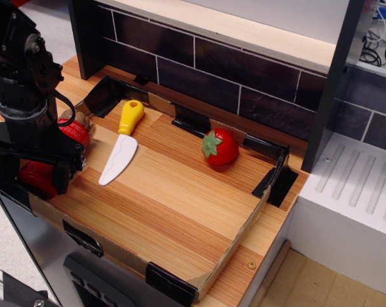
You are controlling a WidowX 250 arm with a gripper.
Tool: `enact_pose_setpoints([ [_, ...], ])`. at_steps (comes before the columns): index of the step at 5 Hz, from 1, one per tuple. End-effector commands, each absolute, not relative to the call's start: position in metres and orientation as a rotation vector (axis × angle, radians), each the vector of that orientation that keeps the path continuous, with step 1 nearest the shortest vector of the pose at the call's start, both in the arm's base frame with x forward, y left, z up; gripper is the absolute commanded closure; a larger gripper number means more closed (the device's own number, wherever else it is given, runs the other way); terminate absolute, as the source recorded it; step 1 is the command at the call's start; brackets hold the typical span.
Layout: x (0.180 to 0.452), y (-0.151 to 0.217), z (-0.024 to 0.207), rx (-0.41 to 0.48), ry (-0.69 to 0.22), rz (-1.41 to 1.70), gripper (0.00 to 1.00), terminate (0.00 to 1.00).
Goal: Upright basil bottle
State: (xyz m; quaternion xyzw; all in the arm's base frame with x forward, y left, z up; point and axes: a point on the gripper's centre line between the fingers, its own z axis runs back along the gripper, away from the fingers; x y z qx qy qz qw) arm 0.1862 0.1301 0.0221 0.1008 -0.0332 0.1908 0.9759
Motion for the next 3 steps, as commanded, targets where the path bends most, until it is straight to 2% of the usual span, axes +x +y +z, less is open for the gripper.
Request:
enact_pose_setpoints([
  [1,0.1919,0.1345,0.0200,0.272,-0.060,0.382,0.00,0.00],
  [2,0.1923,0.1358,0.0193,0.290,-0.023,0.395,1.00,0.00],
  [3,0.1887,0.1366,0.0236,0.284,0.018,0.380,1.00,0.00],
])
